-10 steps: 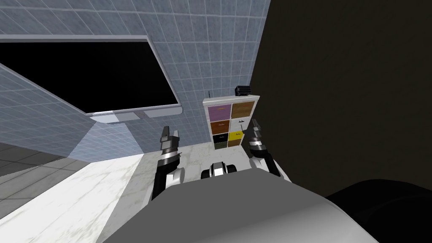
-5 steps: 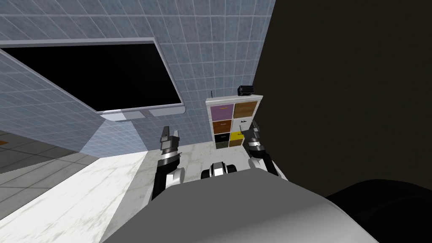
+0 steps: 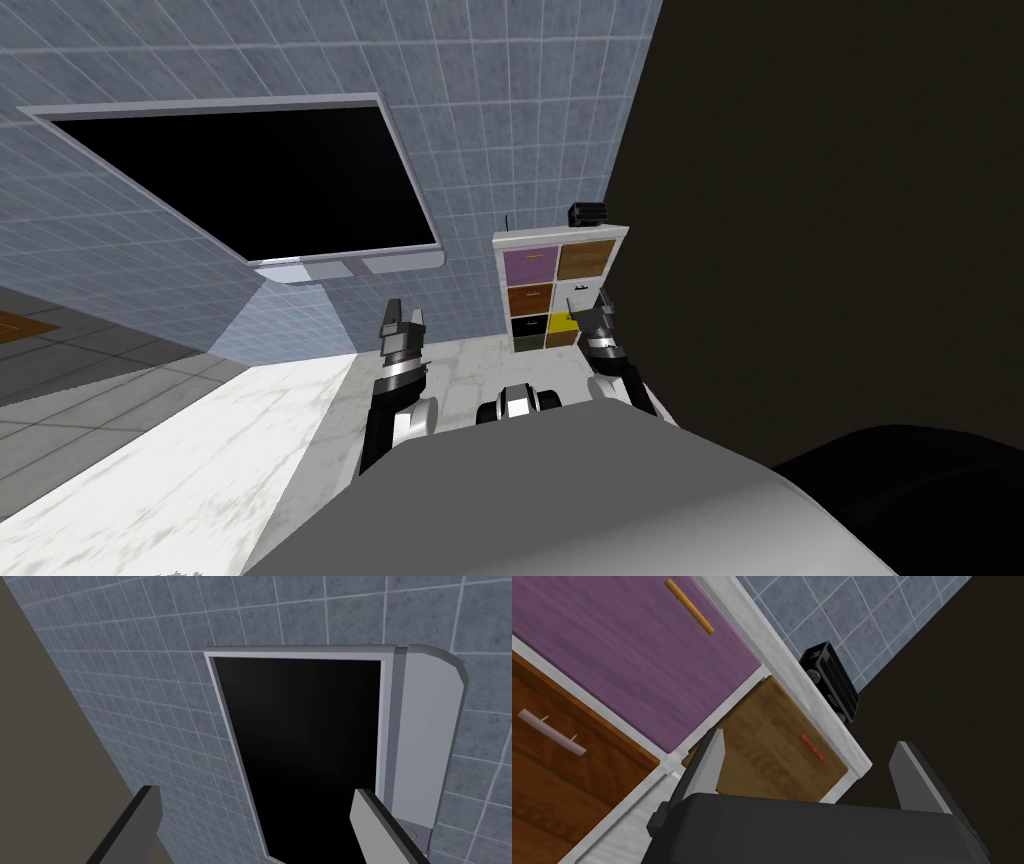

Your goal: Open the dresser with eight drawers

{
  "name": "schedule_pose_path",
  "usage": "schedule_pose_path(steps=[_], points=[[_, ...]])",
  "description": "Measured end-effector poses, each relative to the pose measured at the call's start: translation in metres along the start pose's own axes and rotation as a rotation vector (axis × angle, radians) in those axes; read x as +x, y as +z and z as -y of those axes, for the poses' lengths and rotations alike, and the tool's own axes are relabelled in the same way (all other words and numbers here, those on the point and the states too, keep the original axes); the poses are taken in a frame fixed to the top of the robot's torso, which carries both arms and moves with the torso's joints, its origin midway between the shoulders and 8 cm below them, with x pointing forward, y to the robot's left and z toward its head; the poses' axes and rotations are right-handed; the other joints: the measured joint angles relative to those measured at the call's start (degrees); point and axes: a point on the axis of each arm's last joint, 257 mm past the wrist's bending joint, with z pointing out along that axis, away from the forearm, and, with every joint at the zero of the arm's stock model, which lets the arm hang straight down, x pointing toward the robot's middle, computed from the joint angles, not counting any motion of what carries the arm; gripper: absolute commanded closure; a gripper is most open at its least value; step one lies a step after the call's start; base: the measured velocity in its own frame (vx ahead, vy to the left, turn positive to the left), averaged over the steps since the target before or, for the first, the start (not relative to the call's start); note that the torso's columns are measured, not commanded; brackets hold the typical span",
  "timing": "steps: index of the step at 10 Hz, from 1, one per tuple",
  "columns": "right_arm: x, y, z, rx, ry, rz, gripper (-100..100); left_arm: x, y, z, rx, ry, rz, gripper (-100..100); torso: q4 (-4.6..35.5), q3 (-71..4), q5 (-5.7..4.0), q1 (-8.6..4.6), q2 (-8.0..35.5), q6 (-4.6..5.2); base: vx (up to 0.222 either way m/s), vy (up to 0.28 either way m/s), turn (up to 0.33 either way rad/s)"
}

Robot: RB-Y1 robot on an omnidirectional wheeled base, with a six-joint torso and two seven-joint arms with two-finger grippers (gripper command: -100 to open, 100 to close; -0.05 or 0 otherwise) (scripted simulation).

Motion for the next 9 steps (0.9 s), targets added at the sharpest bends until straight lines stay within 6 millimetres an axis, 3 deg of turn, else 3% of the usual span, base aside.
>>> schedule_pose_path(steps=[9], points=[[-0.018,-0.009,0.015,-0.011,0.322,0.038,-100,0.000,0.000,0.000,0.000,0.000,0.000,0,0.00,0.01,0.00,0.00,0.01,0.00,-0.011,0.025,0.058]])
